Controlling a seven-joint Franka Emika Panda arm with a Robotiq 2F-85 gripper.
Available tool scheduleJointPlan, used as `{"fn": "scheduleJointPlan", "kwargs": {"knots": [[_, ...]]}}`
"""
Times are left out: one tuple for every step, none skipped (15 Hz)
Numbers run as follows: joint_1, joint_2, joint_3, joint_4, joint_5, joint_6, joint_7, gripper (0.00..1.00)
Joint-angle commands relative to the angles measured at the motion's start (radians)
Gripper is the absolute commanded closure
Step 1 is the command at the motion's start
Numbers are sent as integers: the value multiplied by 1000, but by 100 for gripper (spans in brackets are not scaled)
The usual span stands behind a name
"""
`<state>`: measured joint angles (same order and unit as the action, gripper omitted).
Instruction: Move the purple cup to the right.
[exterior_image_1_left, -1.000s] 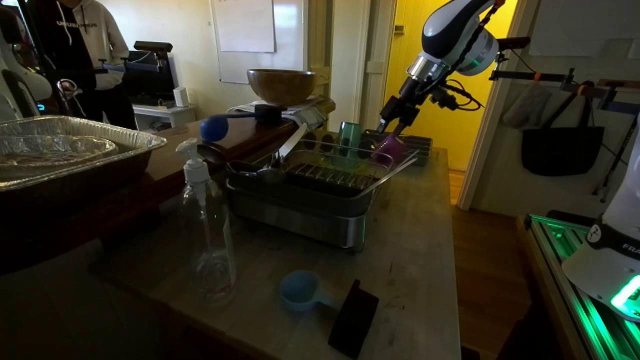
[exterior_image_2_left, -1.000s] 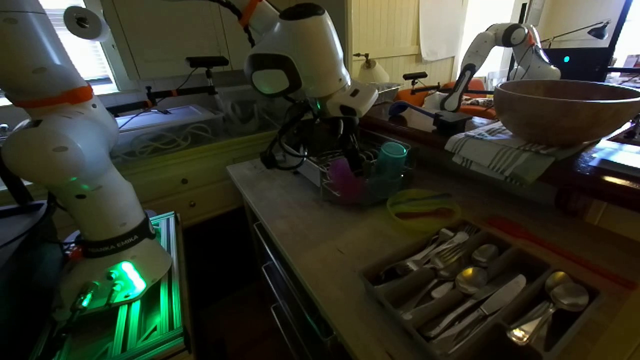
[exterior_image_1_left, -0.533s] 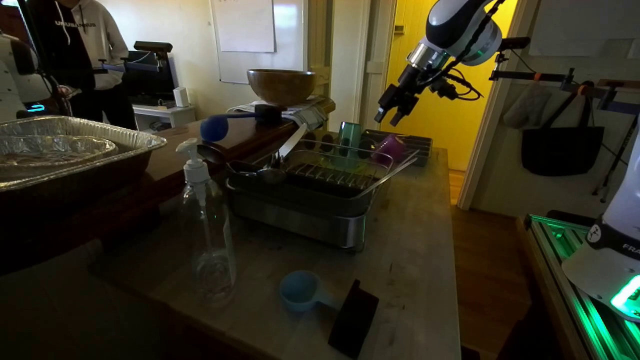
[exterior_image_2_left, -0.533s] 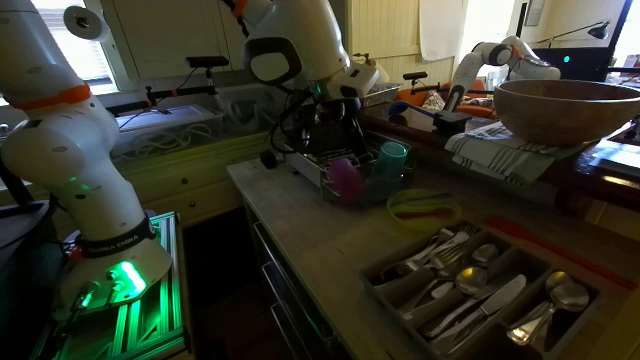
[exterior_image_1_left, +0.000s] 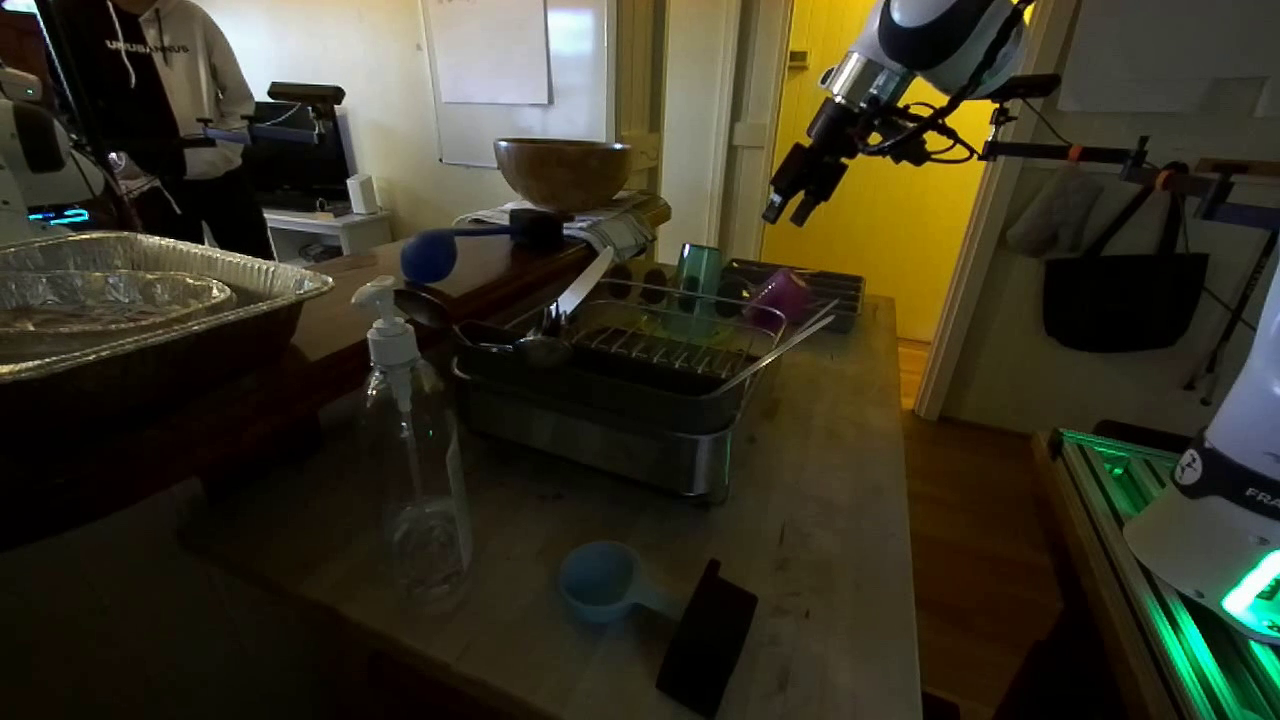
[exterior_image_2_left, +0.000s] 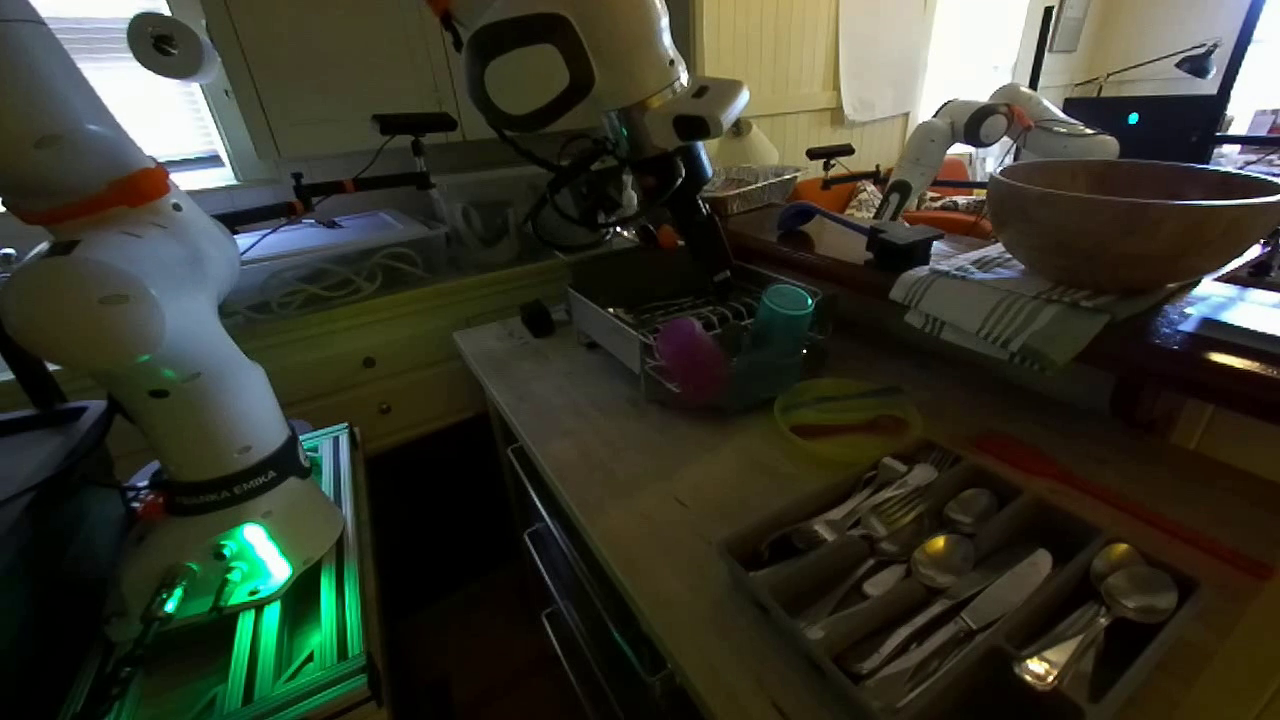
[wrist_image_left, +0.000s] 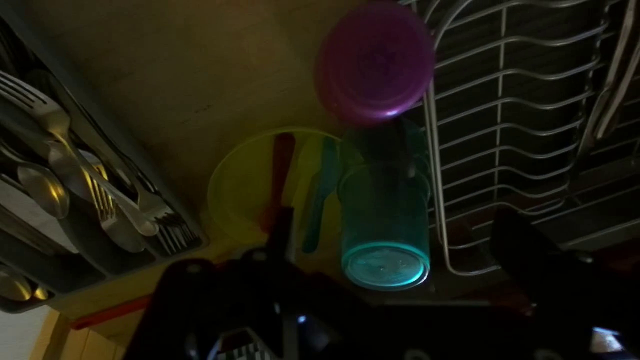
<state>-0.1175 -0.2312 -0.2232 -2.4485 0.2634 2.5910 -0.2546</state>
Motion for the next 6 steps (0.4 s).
{"fn": "scheduleJointPlan", "kwargs": {"knots": [[-33,-50,21,8,-99,-126,91,0],[0,-23,-2,3,-29,-50,19,0],[-7,-33,2,6,-53,-76,44,0],[-12,-39,3,7,-64,-89,55,0],[-14,-42,4,7,-68,-92,59,0],[-15,-43,5,7,-70,-94,61,0]]}}
